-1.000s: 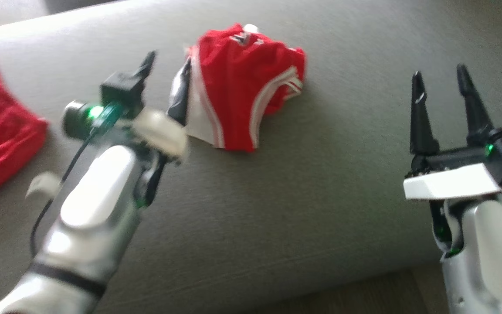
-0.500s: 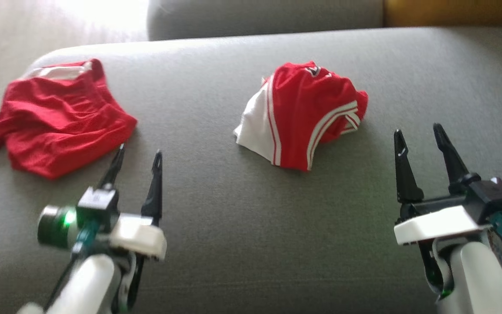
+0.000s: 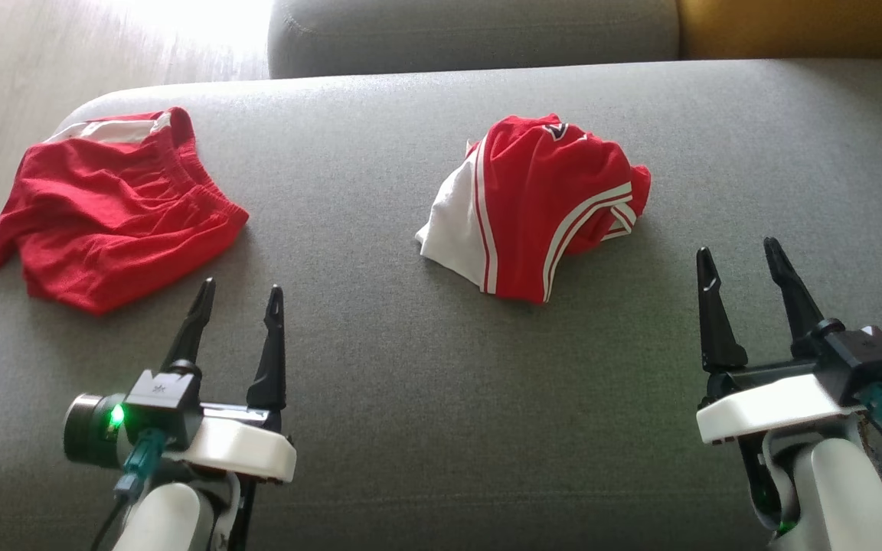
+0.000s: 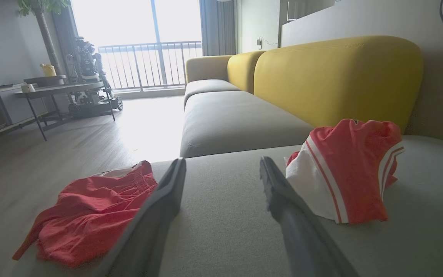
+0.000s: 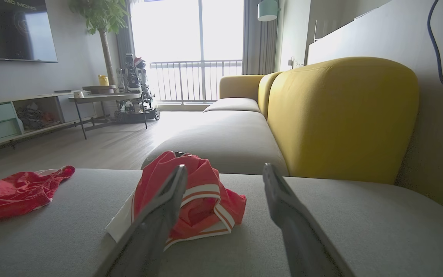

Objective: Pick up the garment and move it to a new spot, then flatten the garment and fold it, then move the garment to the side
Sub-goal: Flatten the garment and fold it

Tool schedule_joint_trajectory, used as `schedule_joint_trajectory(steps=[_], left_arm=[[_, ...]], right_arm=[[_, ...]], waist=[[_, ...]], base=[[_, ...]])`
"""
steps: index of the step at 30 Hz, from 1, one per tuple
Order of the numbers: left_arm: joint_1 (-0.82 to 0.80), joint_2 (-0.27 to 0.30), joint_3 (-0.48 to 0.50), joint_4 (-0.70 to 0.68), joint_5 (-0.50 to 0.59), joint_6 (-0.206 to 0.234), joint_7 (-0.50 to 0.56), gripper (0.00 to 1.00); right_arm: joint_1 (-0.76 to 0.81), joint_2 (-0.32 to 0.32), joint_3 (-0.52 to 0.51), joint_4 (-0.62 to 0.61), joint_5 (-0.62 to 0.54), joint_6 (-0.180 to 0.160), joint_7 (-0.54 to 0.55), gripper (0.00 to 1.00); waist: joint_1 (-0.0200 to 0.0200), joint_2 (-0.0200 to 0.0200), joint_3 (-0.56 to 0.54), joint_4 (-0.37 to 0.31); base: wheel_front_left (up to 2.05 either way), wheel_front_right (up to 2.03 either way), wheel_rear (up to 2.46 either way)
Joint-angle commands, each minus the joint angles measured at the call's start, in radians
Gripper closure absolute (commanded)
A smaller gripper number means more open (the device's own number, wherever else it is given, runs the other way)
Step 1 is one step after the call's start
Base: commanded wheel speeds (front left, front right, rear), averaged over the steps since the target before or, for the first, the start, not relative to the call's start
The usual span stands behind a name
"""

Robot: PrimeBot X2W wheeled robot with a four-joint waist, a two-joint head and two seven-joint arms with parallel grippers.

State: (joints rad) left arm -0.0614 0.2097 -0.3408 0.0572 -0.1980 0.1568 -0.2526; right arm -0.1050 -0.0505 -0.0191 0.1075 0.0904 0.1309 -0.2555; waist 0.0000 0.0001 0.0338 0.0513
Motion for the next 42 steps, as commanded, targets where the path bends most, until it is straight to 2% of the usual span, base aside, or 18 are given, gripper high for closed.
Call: schedule_joint_trajectory(steps=[1, 6, 11, 17, 24, 32, 33, 34, 36, 38, 42], left_arm=[[-0.031, 0.0, 0.052, -0.034, 0.015, -0.011, -0.009, 0.0], [-0.032, -0.025, 0.077, -0.025, 0.035, -0.045, -0.009, 0.0], [-0.043, -0.054, 0.079, -0.008, 0.058, -0.079, -0.009, 0.0], [-0.061, -0.084, 0.082, 0.018, 0.077, -0.107, -0.009, 0.0], [-0.079, -0.114, 0.086, 0.034, 0.091, -0.129, -0.009, 0.0], [-0.092, -0.133, 0.096, 0.045, 0.098, -0.142, -0.009, 0.0], [-0.093, -0.135, 0.101, 0.045, 0.097, -0.142, -0.009, 0.0], [-0.092, -0.136, 0.105, 0.045, 0.097, -0.143, -0.009, 0.0], [-0.09, -0.138, 0.111, 0.045, 0.099, -0.148, -0.009, 0.0], [-0.085, -0.14, 0.123, 0.047, 0.101, -0.151, -0.009, 0.0], [-0.074, -0.145, 0.14, 0.04, 0.092, -0.154, -0.009, 0.0]], right_arm=[[-0.027, 0.0, 0.025, -0.026, -0.001, 0.0, -0.006, 0.0], [-0.028, 0.0, 0.03, -0.017, 0.01, 0.0, -0.006, 0.0], [-0.053, 0.0, 0.073, 0.047, 0.033, 0.0, -0.003, 0.0], [-0.133, 0.0, 0.141, 0.179, 0.102, 0.0, 0.032, 0.0], [-0.235, 0.0, 0.155, 0.379, 0.185, 0.0, 0.052, 0.0], [-0.317, 0.0, 0.145, 0.534, 0.199, 0.0, 0.044, 0.0], [-0.327, 0.0, 0.15, 0.55, 0.207, 0.0, 0.041, 0.14], [-0.336, 0.0, 0.156, 0.563, 0.201, 0.0, 0.036, 1.0], [-0.355, 0.0, 0.17, 0.582, 0.162, 0.0, 0.023, 1.0], [-0.379, -0.001, 0.168, 0.584, 0.073, 0.0, 0.003, 1.0], [-0.409, 0.0, 0.191, 0.54, 0.107, 0.0, -0.004, 1.0]], waist=[[0.0, -0.0001, 0.001, -0.002], [0.0, -0.0001, 0.008, -0.002], [0.0, -0.0001, 0.034, 0.025], [0.0, -0.0001, 0.074, 0.079], [0.0, -0.0001, 0.111, 0.151], [0.0, -0.0001, 0.135, 0.208], [0.0, -0.0001, 0.135, 0.213], [0.0, -0.0001, 0.135, 0.217], [0.0, -0.0001, 0.132, 0.223], [0.0, -0.0001, 0.118, 0.225], [0.0, -0.0001, 0.081, 0.223]], base=[[0.0, 0.0, 0.0], [0.0, 0.0, 0.0], [0.0, 0.0, 0.0], [0.0, 0.0, 0.0], [0.0, 0.0, 0.0], [0.0, 0.0, 0.0], [0.0, 0.0, 0.0], [0.0, 0.0, 0.0], [0.0, 0.0, 0.0], [0.0, 0.0, 0.0], [0.0, 0.0, 0.0]])
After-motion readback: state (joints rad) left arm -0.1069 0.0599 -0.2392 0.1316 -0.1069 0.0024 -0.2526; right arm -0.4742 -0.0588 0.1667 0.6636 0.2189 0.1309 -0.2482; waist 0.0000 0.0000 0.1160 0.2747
